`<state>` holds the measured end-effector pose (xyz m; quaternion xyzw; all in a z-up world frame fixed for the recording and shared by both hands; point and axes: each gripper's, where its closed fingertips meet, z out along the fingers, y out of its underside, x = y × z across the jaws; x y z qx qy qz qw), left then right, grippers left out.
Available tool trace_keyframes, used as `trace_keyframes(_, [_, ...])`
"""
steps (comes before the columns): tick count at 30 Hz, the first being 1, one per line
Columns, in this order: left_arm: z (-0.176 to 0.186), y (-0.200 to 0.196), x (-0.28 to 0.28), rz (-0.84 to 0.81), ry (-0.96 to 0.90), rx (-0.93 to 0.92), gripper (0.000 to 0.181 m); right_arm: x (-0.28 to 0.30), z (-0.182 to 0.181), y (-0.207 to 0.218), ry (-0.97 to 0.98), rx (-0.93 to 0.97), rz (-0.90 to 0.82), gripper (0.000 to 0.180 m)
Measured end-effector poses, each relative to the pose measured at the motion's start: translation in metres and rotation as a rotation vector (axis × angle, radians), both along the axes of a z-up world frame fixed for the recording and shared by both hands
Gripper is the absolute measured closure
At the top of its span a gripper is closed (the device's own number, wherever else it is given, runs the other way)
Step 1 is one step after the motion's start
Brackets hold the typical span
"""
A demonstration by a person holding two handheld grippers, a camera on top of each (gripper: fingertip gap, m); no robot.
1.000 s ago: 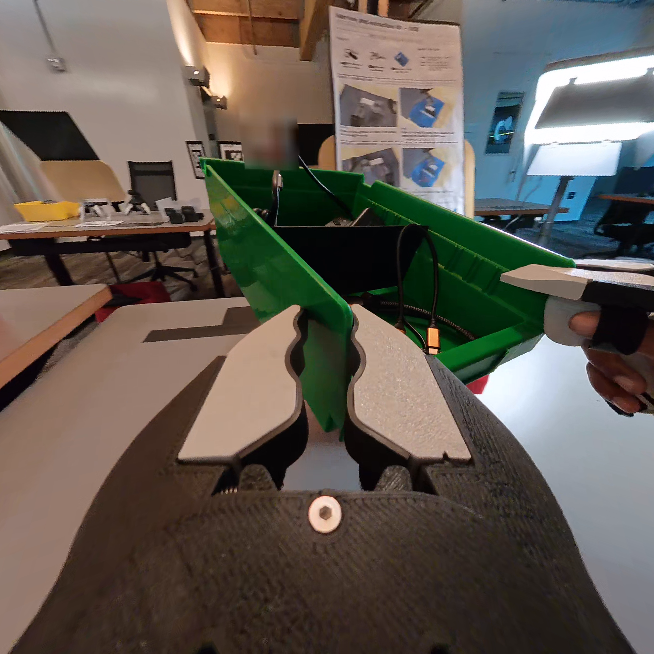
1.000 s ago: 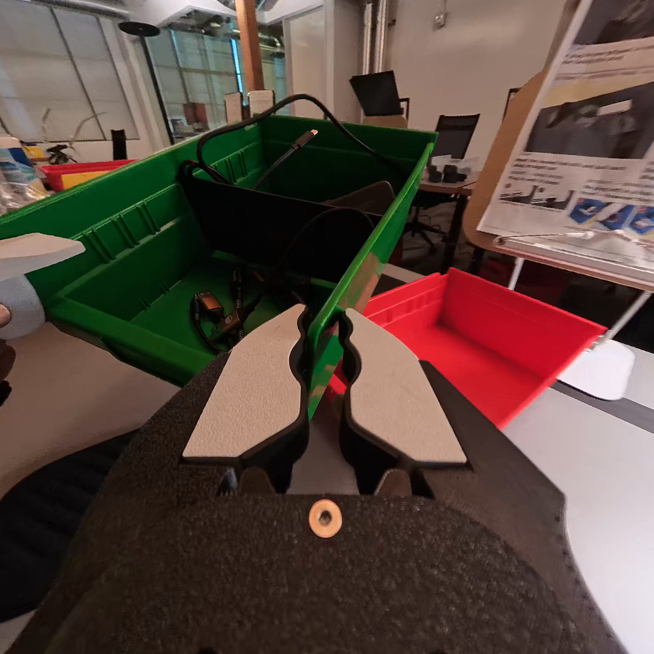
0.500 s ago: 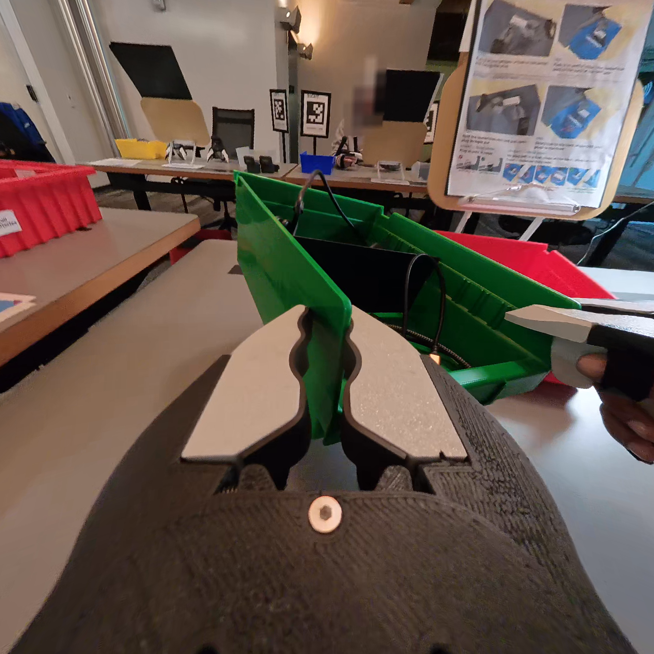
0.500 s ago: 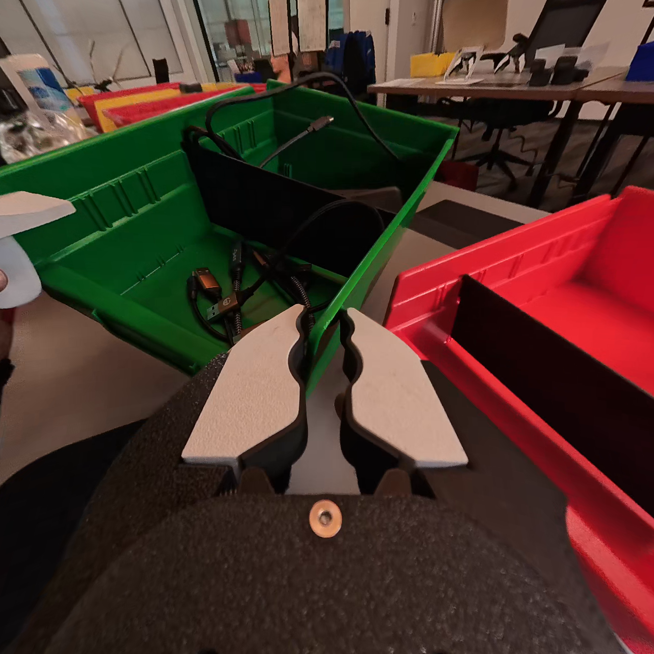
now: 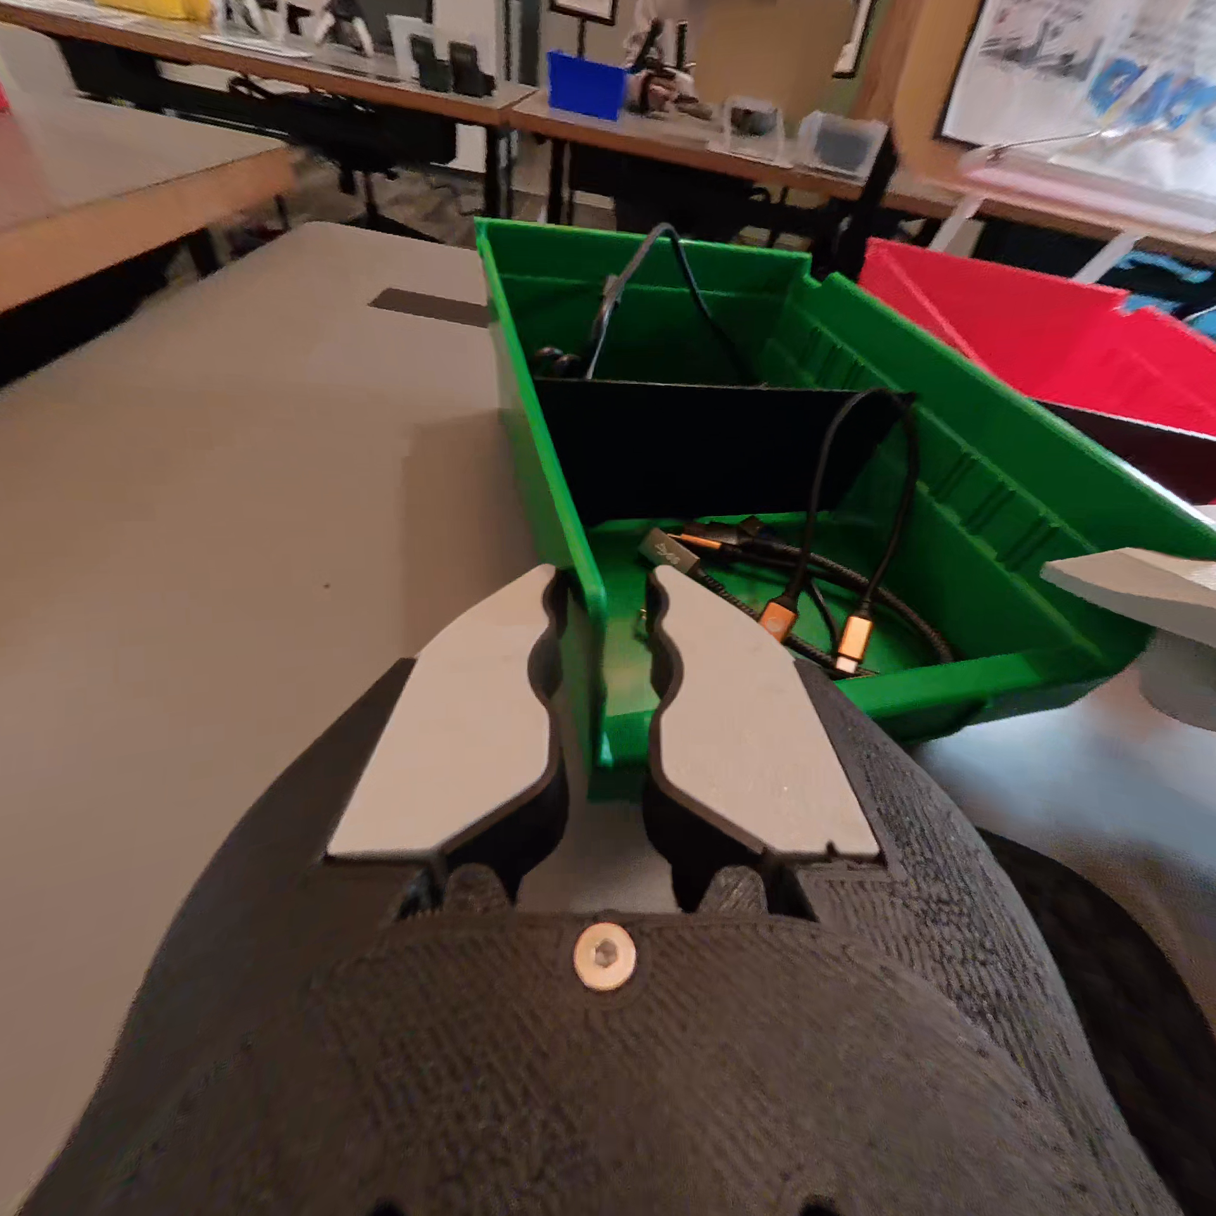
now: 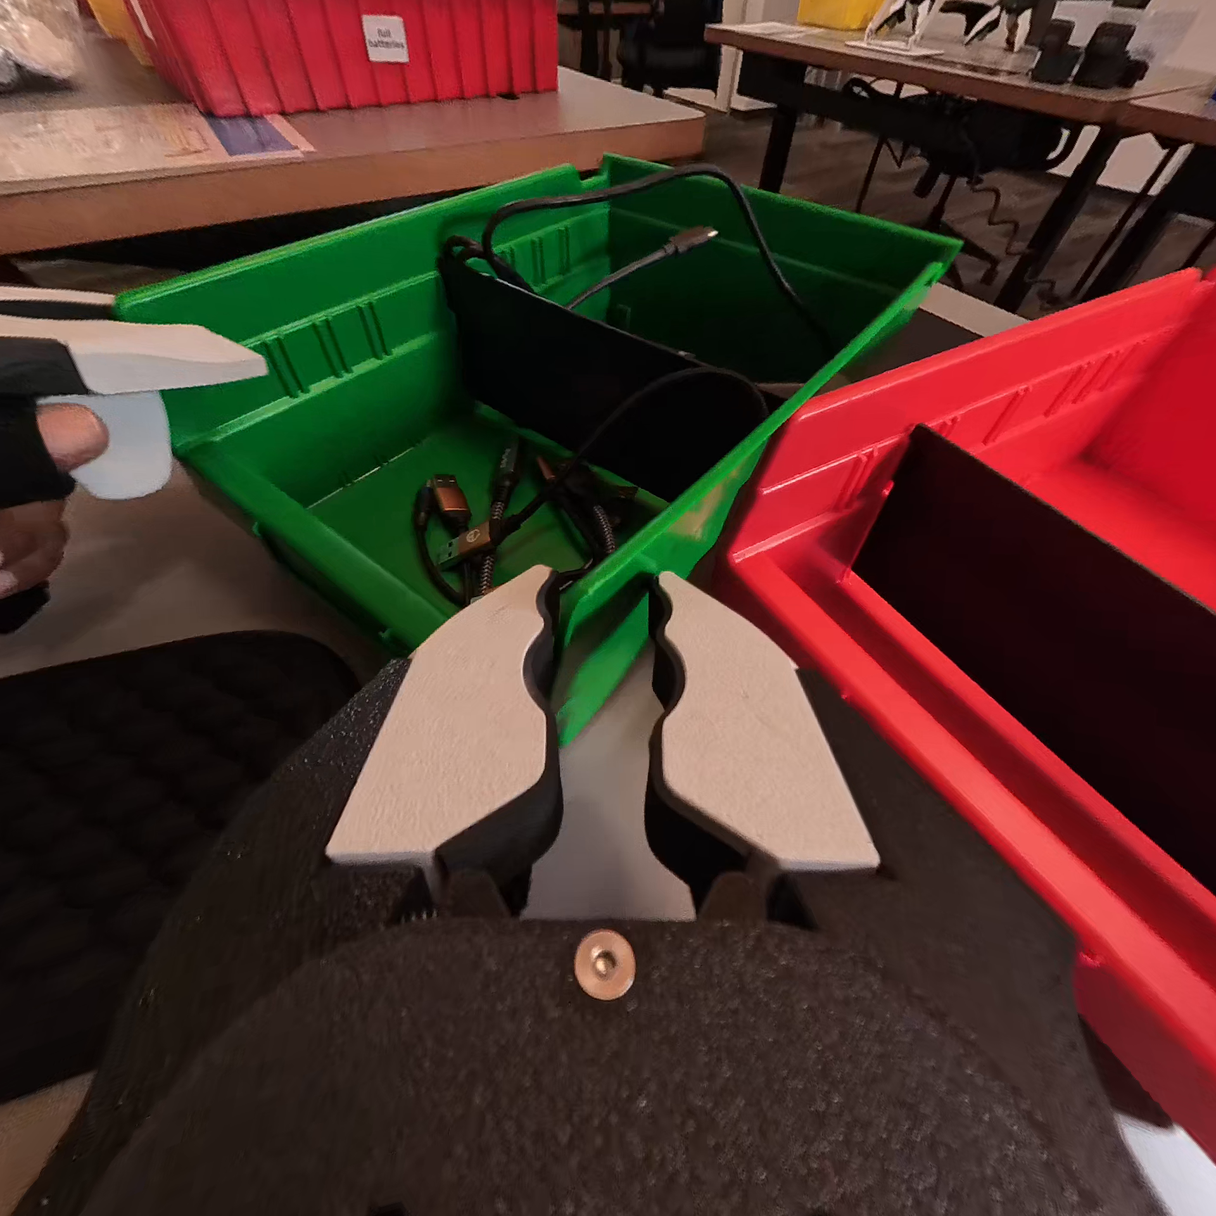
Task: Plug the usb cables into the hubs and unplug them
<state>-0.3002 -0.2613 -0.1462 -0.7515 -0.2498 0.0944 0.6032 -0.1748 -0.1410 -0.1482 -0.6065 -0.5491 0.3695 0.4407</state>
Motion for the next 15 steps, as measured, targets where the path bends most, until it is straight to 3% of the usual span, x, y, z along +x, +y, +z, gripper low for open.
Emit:
trace_keyframes(3, [0.010, -0.002, -0.001, 0.002, 0.035, 0.036, 0.139, 0.013, 0.006, 0.001, 0.015, -0.023, 0.013, 0.144])
trace_keyframes(8, [0.054, -0.012, 0.003, 0.014, 0.313, -0.008, 0.133, 0.056, 0.022, 0.016, 0.031, -0.068, -0.008, 0.131])
trace_keyframes(15, [0.073, 0.021, 0.060, -0.325, 0.558, -0.226, 0.136, 0.094, 0.002, 0.062, -0.260, 0.162, 0.013, 0.124])
